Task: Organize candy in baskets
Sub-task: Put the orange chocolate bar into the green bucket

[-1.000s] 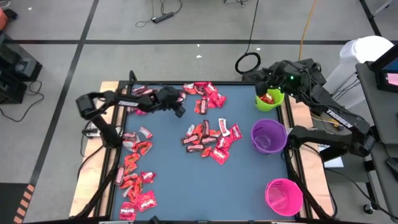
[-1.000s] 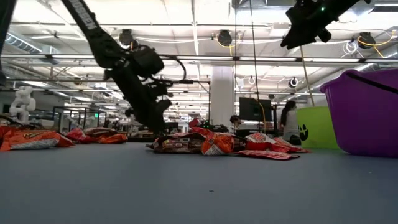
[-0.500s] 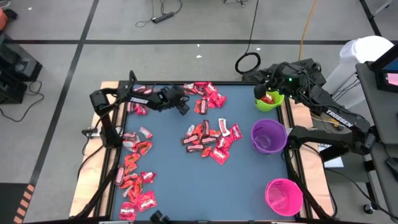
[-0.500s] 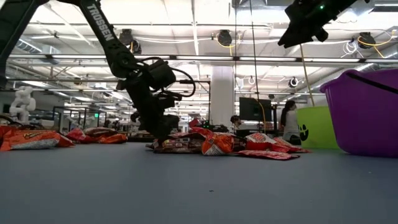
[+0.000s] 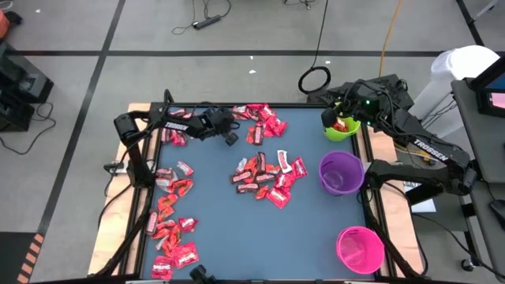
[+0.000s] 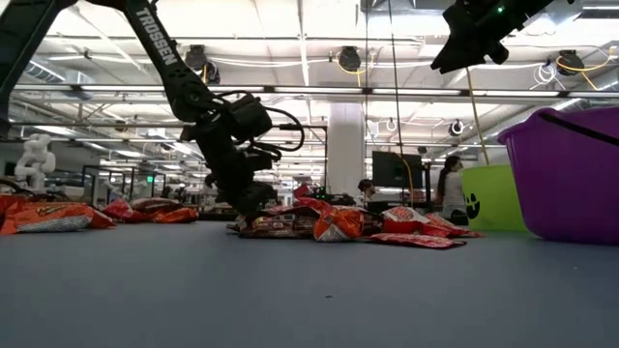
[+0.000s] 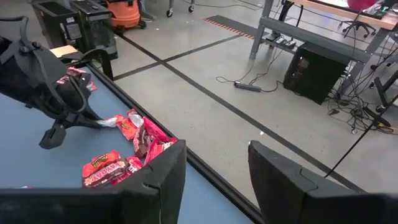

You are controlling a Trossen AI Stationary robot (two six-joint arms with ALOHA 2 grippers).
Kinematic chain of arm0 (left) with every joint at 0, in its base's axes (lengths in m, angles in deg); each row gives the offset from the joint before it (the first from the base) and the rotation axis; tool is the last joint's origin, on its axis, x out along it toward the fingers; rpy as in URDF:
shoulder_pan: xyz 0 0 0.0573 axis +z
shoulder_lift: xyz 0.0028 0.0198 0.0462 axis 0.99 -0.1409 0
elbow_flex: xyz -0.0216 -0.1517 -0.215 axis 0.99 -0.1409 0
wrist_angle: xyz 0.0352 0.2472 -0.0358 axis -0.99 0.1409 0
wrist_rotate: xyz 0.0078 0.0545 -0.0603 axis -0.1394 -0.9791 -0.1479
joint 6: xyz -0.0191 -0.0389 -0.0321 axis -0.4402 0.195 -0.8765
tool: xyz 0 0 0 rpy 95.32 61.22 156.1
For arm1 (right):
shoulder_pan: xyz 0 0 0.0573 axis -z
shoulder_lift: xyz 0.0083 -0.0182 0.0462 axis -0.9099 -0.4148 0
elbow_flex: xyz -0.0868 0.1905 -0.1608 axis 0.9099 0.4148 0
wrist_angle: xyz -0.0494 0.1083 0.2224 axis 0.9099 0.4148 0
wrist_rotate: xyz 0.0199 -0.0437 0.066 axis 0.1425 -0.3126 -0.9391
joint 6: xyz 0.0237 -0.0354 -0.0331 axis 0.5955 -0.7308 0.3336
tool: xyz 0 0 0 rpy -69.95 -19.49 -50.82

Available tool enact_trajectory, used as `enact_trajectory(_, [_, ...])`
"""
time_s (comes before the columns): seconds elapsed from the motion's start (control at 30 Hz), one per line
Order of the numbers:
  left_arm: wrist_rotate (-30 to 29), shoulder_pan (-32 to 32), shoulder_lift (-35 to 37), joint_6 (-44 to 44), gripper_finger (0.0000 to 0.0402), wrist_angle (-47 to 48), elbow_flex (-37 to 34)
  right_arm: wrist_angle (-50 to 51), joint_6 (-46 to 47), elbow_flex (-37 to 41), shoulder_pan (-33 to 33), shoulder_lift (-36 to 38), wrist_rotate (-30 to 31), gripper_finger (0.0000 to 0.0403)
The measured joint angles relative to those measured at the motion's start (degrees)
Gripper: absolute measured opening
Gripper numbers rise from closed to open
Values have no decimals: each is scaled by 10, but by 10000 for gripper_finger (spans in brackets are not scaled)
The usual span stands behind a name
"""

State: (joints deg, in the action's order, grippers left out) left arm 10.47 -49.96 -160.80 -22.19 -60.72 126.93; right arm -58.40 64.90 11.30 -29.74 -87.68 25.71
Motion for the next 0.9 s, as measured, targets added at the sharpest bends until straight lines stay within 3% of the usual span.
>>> enact_trajectory(0.3, [-10, -35, 33, 71, 18, 33, -4, 1, -10, 0, 0, -8, -5, 162])
enact_trajectory(0.5, [-43, -93, 84, 101, 20, 28, -4, -1, -52, 0, -10, -40, -141, 162])
enact_trajectory(0.6, [-41, -127, 114, 117, 21, 26, -4, -18, -69, 0, -31, -61, -180, 162])
enact_trajectory(0.9, [-41, -218, 192, 142, 23, 9, -3, -16, -120, 1, -118, -125, -183, 162])
